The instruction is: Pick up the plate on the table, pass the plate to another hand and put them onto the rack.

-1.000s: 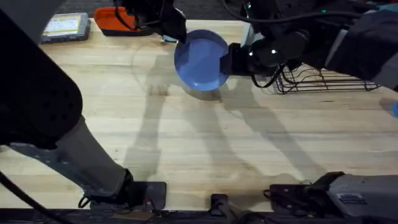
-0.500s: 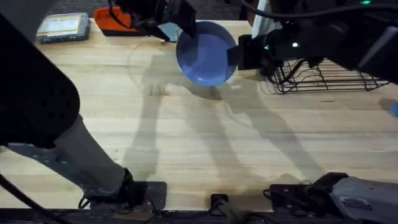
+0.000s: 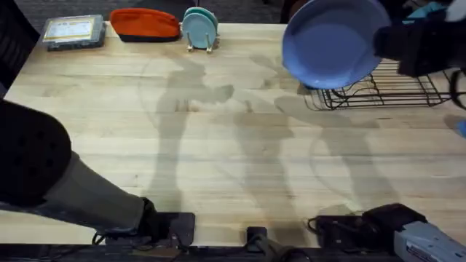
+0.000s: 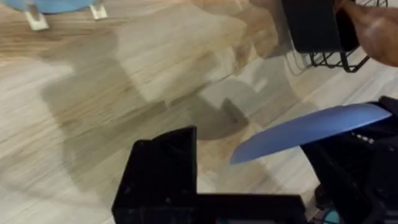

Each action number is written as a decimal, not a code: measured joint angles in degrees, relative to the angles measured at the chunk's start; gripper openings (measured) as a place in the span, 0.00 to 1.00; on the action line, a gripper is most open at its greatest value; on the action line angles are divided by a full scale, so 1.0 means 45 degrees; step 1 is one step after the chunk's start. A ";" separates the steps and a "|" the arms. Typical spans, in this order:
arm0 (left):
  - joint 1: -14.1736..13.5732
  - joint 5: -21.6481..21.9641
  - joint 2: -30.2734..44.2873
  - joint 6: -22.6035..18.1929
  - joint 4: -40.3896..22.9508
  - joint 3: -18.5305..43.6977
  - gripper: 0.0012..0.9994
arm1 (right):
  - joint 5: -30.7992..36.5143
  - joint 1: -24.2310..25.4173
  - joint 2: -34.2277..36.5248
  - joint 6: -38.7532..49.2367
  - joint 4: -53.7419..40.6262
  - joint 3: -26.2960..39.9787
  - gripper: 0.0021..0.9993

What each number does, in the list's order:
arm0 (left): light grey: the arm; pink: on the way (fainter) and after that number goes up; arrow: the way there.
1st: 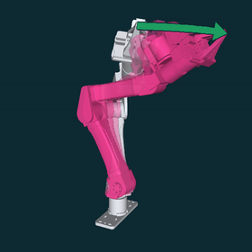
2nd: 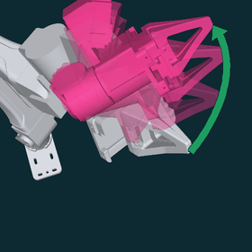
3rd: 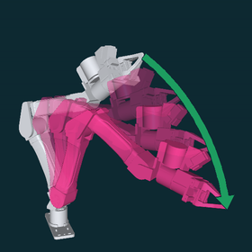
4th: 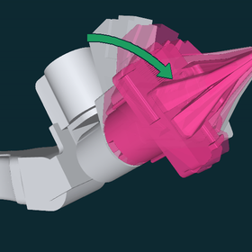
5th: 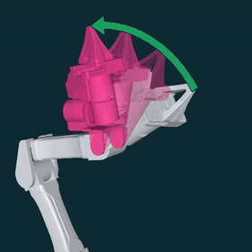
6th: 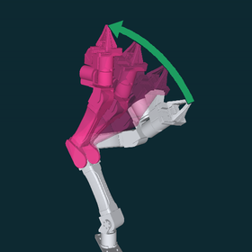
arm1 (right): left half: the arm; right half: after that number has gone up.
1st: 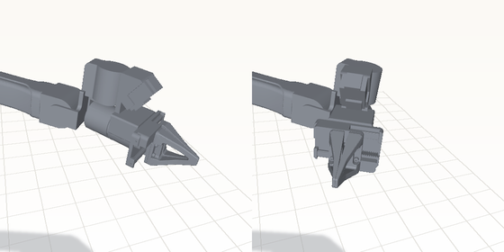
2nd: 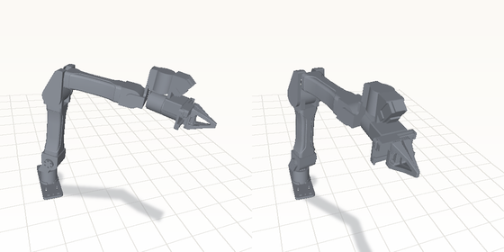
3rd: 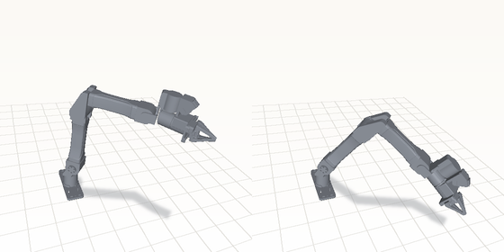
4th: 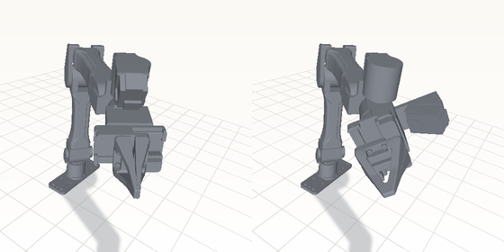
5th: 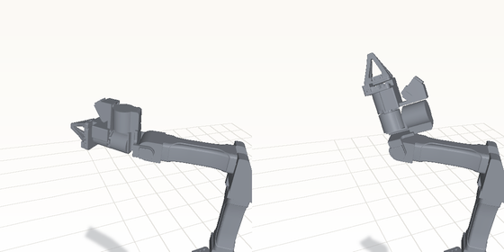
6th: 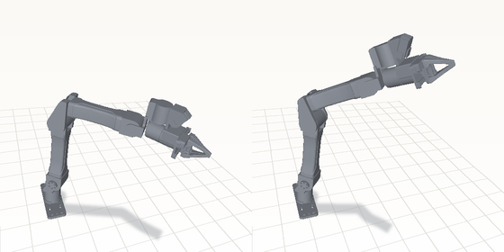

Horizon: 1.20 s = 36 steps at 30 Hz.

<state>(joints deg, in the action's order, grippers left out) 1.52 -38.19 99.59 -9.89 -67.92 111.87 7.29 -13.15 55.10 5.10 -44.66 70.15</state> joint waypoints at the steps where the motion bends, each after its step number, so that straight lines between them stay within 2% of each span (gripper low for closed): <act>1: 0.0000 0.0016 0.0000 0.0000 -0.0005 0.0000 1.00 | 0.0078 0.0166 -0.0099 0.0227 0.0002 0.0000 0.03; 2: 0.0000 0.0024 0.0000 0.0000 0.0000 0.0000 1.00 | 0.0830 0.0970 -0.0498 0.1168 0.0038 0.0000 0.03; 7: 0.0000 0.0029 0.0000 0.0000 -0.0005 0.0000 1.00 | 0.1733 0.1647 -0.0557 0.2264 0.0595 0.0000 0.03; 8: 0.0000 0.0034 0.0000 0.0000 -0.0002 0.0000 1.00 | 0.1989 0.2002 -0.0557 0.3197 0.1014 -0.0002 0.03; 9: 0.0000 0.0063 0.0000 0.0000 -0.0002 0.0000 1.00 | 0.2143 0.3147 -0.0557 0.4612 0.3156 -0.0005 0.03; 16: 0.0000 0.0063 0.0000 0.0000 0.0037 0.0000 1.00 | 0.2146 0.4485 -0.0390 0.6286 0.4462 -0.0005 0.03; 17: 0.0000 0.0068 0.0000 0.0003 0.0054 0.0000 1.00 | 0.1961 0.4982 0.0073 0.7327 0.5012 -0.0005 0.03; 23: 0.0000 0.0068 0.0000 0.0003 0.0248 0.0000 1.00 | 0.0146 0.5791 0.1562 0.9226 0.6339 -0.0005 0.03; 24: 0.0000 0.0068 0.0000 0.0000 0.0248 0.0000 1.00 | -0.0608 0.5951 0.2435 1.0324 0.7338 -0.0005 0.03; 25: 0.0000 0.0068 0.0000 0.0000 0.0248 0.0000 1.00 | -0.0837 0.5966 0.2745 1.0783 0.7689 -0.0005 0.03; 26: 0.0000 0.0068 0.0000 0.0000 0.0248 0.0000 1.00 | -0.1511 0.5976 0.3642 1.2358 0.8611 -0.0005 0.03; 31: 0.0000 0.0068 0.0000 0.0000 0.0248 0.0000 0.99 | -0.2530 0.5976 0.4997 1.5388 0.9474 -0.0005 0.03; 36: 0.0000 0.0068 0.0000 0.0000 0.0248 0.0000 1.00 | -0.2881 0.5981 0.6284 1.7224 1.0832 -0.0005 0.03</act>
<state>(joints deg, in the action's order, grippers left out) 1.52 -37.89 99.59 -9.89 -66.81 111.87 -5.67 13.76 83.38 82.61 4.08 70.13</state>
